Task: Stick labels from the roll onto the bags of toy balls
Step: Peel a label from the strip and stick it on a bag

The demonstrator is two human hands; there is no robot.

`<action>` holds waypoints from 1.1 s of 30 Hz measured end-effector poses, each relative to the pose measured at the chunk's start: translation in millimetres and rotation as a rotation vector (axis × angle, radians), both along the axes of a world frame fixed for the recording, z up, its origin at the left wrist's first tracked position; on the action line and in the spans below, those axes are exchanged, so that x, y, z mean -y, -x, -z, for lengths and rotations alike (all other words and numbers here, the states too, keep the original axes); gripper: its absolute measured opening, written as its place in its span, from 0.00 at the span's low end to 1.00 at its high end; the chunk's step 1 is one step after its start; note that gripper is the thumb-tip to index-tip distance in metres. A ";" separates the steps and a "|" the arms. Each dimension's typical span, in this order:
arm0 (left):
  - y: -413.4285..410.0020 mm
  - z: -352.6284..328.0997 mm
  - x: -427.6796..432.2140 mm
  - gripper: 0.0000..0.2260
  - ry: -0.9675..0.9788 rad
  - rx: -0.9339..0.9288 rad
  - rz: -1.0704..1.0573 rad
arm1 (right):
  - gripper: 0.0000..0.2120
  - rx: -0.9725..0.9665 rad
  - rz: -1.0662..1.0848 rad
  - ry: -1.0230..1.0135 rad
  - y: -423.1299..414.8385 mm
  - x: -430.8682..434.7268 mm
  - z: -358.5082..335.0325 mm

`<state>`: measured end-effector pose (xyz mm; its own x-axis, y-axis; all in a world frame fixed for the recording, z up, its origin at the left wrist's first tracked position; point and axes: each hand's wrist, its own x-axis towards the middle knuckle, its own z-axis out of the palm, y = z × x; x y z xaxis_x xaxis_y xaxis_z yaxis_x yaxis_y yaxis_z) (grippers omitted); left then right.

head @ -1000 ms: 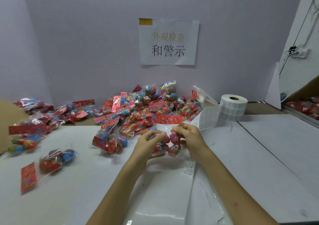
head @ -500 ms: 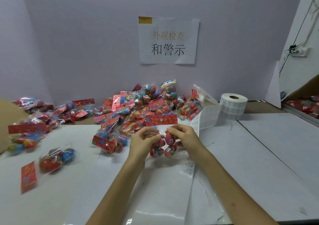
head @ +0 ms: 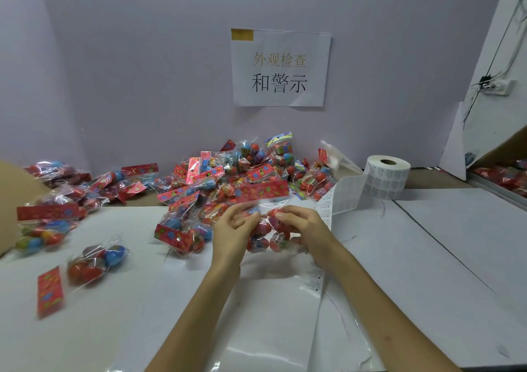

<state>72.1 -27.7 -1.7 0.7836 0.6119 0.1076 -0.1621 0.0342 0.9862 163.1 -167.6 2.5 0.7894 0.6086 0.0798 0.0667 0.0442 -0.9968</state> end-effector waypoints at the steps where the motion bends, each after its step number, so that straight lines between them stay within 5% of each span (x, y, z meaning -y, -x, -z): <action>1: -0.3 0.8 1.0 0.13 -0.001 0.008 -0.014 | 0.09 0.008 0.045 -0.018 -0.1 -0.3 -0.2; 6: -2.7 1.8 -2.4 0.14 -0.157 0.051 -0.107 | 0.07 0.035 0.257 -0.097 -6.9 2.6 0.3; 10: -2.5 1.6 7.6 0.22 -0.276 0.012 0.053 | 0.13 0.023 0.057 -0.145 -5.8 3.8 -1.4; 14: -1.9 2.9 6.3 0.24 -0.137 -0.025 0.070 | 0.14 0.025 -0.141 -0.144 -4.7 3.2 -1.0; 20: -3.5 -1.4 -1.5 0.20 0.125 -0.076 0.128 | 0.05 0.087 0.168 -0.119 -7.1 5.0 -1.4; 26: -1.6 -1.9 0.7 0.18 0.168 -0.072 0.202 | 0.10 0.014 0.055 0.036 -3.2 0.4 -0.3; 33: -4.2 3.4 -0.1 0.23 0.087 -0.093 0.093 | 0.13 0.229 0.125 0.085 -4.9 1.0 5.2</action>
